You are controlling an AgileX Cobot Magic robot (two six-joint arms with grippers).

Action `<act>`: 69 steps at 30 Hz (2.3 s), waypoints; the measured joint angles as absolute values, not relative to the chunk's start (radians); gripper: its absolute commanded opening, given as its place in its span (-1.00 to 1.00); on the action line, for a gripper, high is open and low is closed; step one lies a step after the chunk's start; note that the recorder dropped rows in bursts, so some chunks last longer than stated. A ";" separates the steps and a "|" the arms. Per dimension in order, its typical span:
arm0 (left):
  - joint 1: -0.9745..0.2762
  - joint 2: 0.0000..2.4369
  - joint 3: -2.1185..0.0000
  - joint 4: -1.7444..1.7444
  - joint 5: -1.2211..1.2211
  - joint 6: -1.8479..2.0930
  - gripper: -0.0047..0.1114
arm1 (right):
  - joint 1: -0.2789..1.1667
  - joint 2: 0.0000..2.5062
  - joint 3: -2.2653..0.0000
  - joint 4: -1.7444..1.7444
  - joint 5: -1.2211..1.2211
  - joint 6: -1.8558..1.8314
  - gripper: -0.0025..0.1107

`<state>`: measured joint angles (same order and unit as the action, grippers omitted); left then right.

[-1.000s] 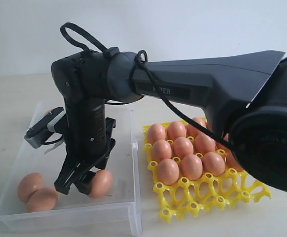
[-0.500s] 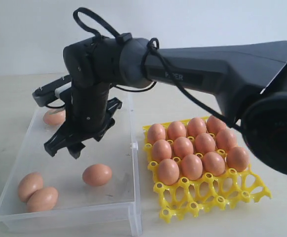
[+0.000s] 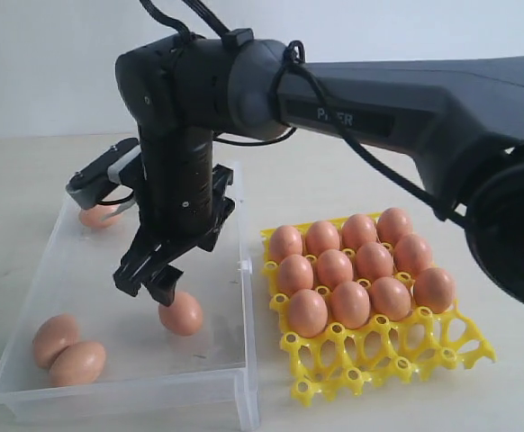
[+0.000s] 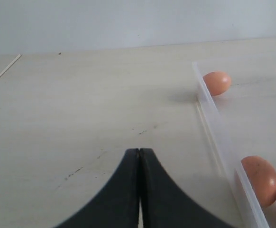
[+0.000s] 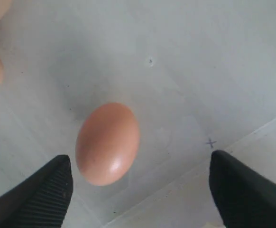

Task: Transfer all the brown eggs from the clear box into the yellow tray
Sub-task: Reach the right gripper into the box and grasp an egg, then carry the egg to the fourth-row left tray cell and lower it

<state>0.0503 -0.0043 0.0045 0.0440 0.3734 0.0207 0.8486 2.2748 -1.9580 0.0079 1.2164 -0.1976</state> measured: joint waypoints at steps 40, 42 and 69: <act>0.050 -0.004 0.005 0.044 0.373 0.021 -0.92 | 0.753 1.587 -0.741 0.159 -0.372 0.012 -0.96; 0.050 -0.004 0.005 0.044 0.373 0.021 -0.92 | 0.753 1.547 -0.629 0.199 -0.486 -0.013 -0.96; 0.050 -0.004 0.005 0.044 0.373 0.021 -0.92 | 0.753 1.590 -0.241 0.076 -0.864 0.230 -0.96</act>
